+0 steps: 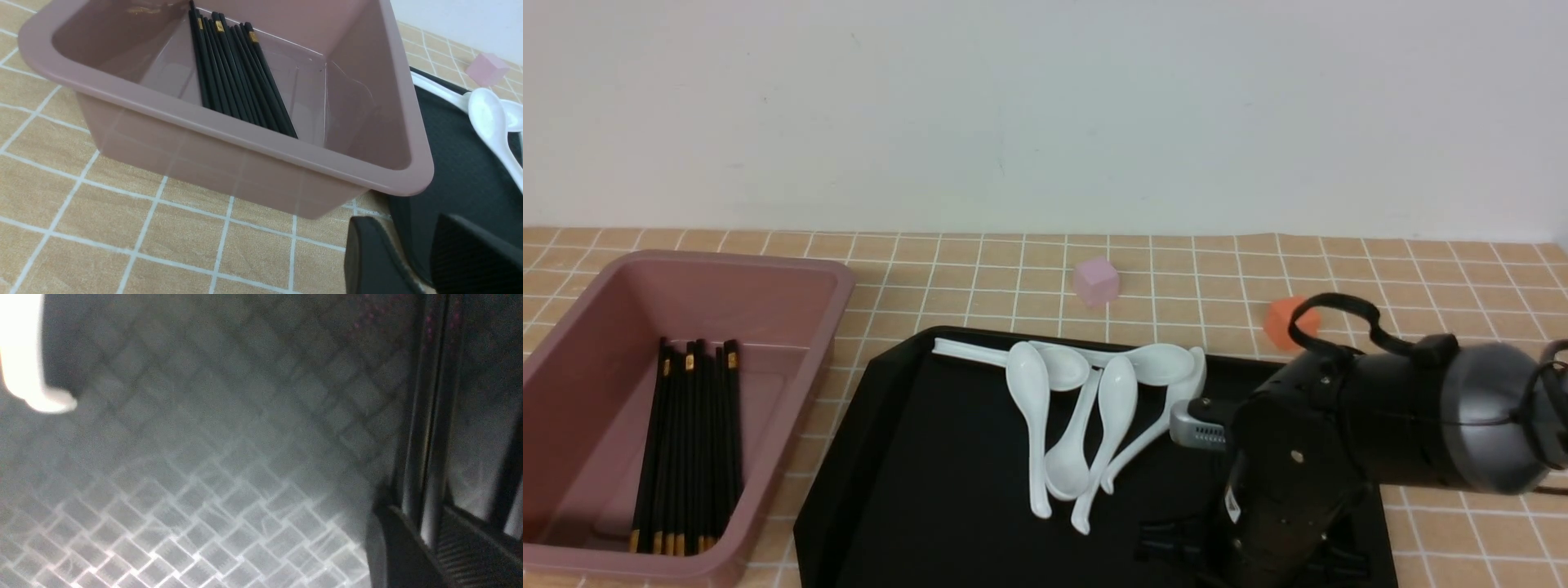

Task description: On brown tablecloth take chopsticks from black tray and put them in box.

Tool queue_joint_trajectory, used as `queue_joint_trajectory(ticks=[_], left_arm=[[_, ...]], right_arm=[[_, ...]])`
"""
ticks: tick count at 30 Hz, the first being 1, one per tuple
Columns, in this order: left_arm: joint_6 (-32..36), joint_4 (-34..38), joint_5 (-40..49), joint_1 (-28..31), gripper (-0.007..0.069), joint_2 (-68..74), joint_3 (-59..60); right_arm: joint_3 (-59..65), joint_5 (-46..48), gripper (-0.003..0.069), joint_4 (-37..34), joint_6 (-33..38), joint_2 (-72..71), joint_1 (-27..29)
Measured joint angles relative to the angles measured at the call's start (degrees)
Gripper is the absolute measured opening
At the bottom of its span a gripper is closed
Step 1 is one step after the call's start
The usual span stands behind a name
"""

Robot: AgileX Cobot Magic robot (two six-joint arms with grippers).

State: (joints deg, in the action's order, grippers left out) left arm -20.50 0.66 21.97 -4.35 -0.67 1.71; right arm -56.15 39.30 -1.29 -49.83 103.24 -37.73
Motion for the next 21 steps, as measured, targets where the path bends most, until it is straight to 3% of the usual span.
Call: queue_joint_trajectory(ticks=[11, 17, 21], left_arm=[[0.0, 0.0, 0.1, 0.0, 0.0238, 0.0, 0.0], [0.0, 0.0, 0.1, 0.0, 0.0238, 0.0, 0.0], [0.0, 0.0, 0.1, 0.0, 0.0238, 0.0, 0.0]], right_arm=[[-0.2, 8.0, 0.0141, -0.6, 2.3, -19.3, -0.1], [-8.8, 3.7, 0.0141, -10.4, 15.3, -23.2, -1.5], [-18.2, -3.1, 0.0141, -20.6, 28.6, -18.0, -8.2]])
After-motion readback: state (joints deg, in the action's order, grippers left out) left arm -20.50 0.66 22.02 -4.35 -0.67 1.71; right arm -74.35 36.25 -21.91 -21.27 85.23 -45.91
